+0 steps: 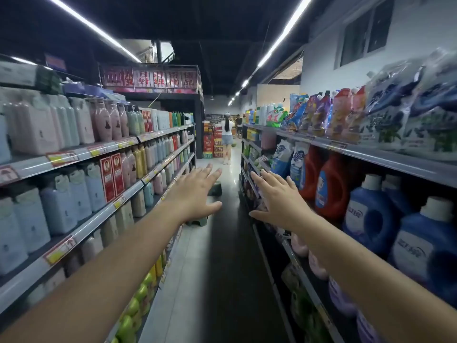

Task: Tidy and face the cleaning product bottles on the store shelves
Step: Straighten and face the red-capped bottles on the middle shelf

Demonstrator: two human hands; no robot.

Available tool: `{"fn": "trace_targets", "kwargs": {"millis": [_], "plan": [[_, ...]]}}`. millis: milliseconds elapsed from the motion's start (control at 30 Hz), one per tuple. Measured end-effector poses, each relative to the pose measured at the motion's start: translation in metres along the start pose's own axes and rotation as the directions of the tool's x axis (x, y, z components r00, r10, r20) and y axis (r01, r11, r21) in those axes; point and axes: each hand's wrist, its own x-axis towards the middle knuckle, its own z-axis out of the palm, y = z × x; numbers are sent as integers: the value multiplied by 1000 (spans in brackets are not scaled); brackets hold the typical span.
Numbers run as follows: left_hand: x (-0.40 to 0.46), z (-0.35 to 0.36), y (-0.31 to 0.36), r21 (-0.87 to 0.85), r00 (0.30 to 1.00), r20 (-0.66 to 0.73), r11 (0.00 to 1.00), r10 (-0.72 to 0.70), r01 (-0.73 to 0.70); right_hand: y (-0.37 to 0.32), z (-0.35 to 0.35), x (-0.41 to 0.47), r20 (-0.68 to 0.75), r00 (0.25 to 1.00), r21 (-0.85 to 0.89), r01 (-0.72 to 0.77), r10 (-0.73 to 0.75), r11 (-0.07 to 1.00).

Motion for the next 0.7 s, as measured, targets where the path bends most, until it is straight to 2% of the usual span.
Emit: {"fn": "trace_targets", "kwargs": {"millis": [233, 433, 700], "plan": [[94, 23, -71, 135, 998, 1, 989, 58, -57, 3, 41, 118, -17, 1000, -24, 0, 0, 1000], [198, 49, -160, 150, 996, -23, 985, 85, -81, 5, 82, 245, -53, 998, -13, -24, 23, 1000], [344, 136, -239, 97, 993, 30, 989, 113, -115, 54, 146, 396, -30, 997, -35, -78, 77, 996]]}}
